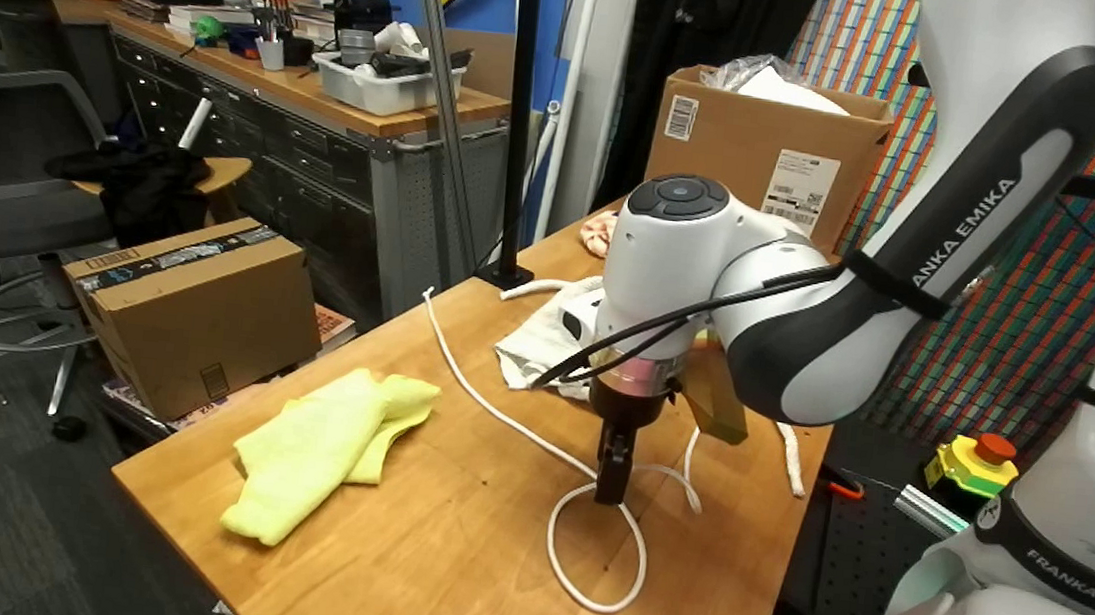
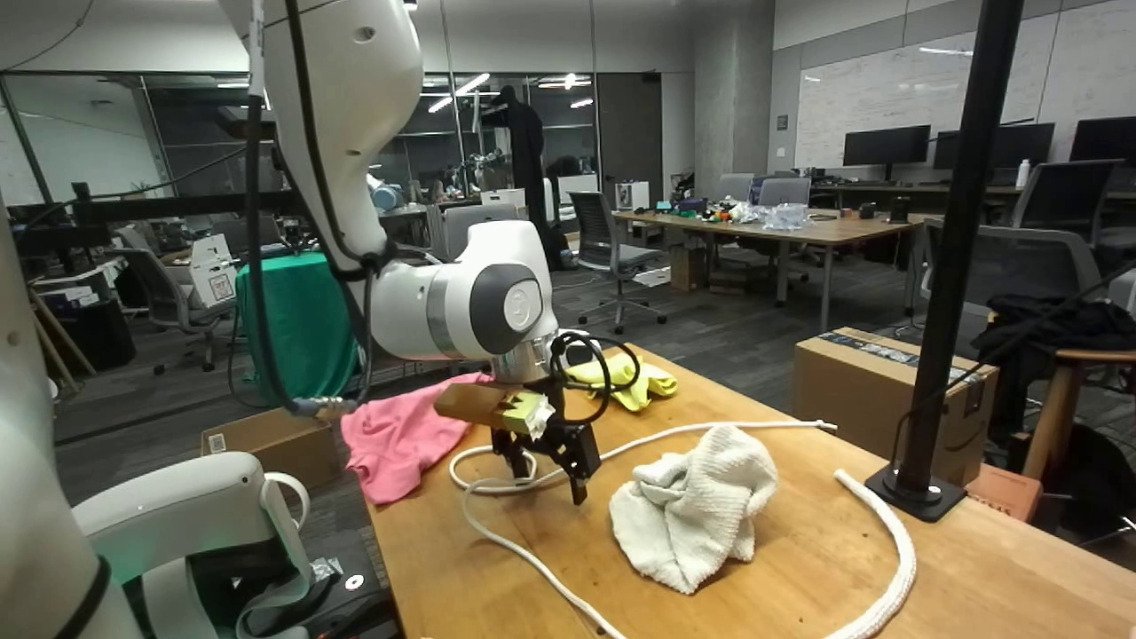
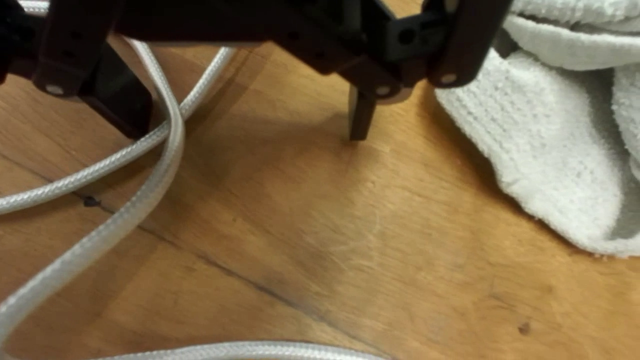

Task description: Separate all the items on the table.

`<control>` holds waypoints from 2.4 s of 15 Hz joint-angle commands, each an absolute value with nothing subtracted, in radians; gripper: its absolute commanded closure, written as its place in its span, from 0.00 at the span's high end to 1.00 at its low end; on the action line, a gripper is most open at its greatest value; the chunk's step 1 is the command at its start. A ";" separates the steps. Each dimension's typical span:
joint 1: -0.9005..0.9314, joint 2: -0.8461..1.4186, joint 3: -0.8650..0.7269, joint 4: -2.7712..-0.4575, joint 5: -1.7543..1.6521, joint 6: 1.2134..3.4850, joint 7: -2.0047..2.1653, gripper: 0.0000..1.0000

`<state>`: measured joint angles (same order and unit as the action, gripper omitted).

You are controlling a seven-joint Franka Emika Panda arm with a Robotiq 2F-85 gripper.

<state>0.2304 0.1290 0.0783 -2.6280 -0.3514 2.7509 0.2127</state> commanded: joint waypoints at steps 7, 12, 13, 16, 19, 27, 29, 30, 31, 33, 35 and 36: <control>0.209 0.138 0.028 -2.615 -0.439 2.750 0.282 1.00; 0.205 0.111 0.060 -2.631 -0.375 2.733 0.229 1.00; 0.204 0.099 0.078 -2.637 -0.335 2.727 0.196 1.00; 0.202 0.062 0.146 -2.646 -0.167 2.681 0.065 1.00; 0.210 0.019 0.201 -2.626 -0.023 2.613 -0.037 1.00; 0.205 -0.184 0.180 -2.495 0.014 2.320 -0.177 1.00; 0.200 -0.253 0.160 -2.449 0.012 2.235 -0.199 1.00; 0.192 -0.295 0.148 -2.434 0.003 2.200 -0.197 1.00; 0.188 -0.335 0.135 -2.419 0.006 2.172 -0.198 1.00; 0.183 -0.431 0.096 -2.408 0.036 2.134 -0.228 1.00; 0.189 -0.543 0.041 -2.428 0.089 2.144 -0.261 1.00; 0.192 -0.592 0.016 -2.434 0.116 2.152 -0.270 1.00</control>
<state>0.1877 -0.4318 0.0758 -2.4054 0.0389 2.1635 -0.2149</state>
